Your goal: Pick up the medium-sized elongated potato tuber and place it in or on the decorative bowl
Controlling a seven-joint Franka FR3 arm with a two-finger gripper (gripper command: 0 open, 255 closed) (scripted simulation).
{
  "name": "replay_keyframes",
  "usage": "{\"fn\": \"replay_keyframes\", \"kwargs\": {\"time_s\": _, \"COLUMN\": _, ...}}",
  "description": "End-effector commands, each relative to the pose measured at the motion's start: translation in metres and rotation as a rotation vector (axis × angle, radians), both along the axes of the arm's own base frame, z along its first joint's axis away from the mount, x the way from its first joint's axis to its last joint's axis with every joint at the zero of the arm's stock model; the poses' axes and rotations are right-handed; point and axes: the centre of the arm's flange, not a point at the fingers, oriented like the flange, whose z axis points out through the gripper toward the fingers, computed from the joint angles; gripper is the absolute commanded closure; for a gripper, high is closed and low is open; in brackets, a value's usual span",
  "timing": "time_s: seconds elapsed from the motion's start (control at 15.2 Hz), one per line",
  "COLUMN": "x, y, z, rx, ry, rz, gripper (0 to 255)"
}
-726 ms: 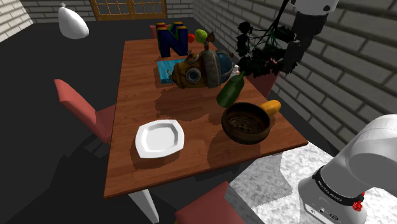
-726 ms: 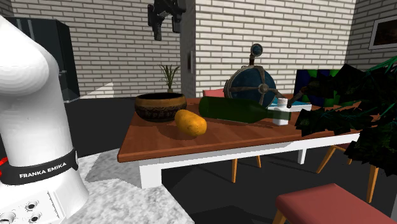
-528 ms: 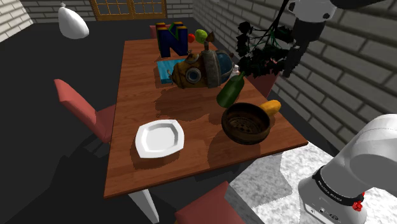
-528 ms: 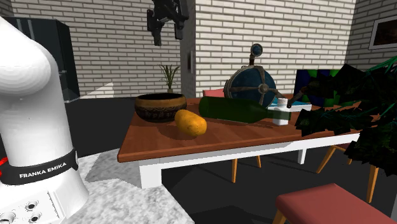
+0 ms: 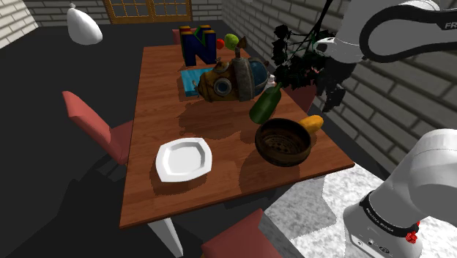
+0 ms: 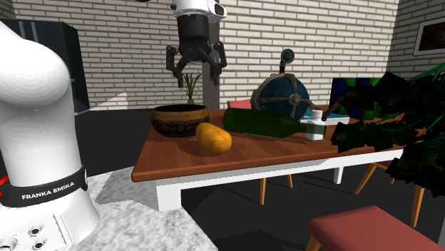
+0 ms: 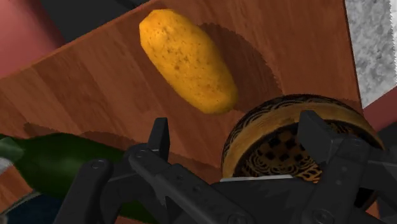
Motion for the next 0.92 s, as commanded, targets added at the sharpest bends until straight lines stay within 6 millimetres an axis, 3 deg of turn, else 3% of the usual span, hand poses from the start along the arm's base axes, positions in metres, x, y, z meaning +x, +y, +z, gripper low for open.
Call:
{"fn": "replay_keyframes", "kwargs": {"time_s": 0.0, "x": 0.005, "y": -0.004, "z": -0.027, "rx": 0.01, "ry": -0.006, "rz": 0.171, "gripper": 0}}
{"fn": "replay_keyframes", "kwargs": {"time_s": 0.33, "x": 0.02, "y": -0.014, "z": -0.091, "rx": 0.036, "ry": -0.013, "rz": 0.563, "gripper": 0}}
{"fn": "replay_keyframes", "kwargs": {"time_s": 0.86, "x": 0.023, "y": -0.014, "z": -0.136, "rx": 0.038, "ry": -0.014, "rz": 0.592, "gripper": 0}}
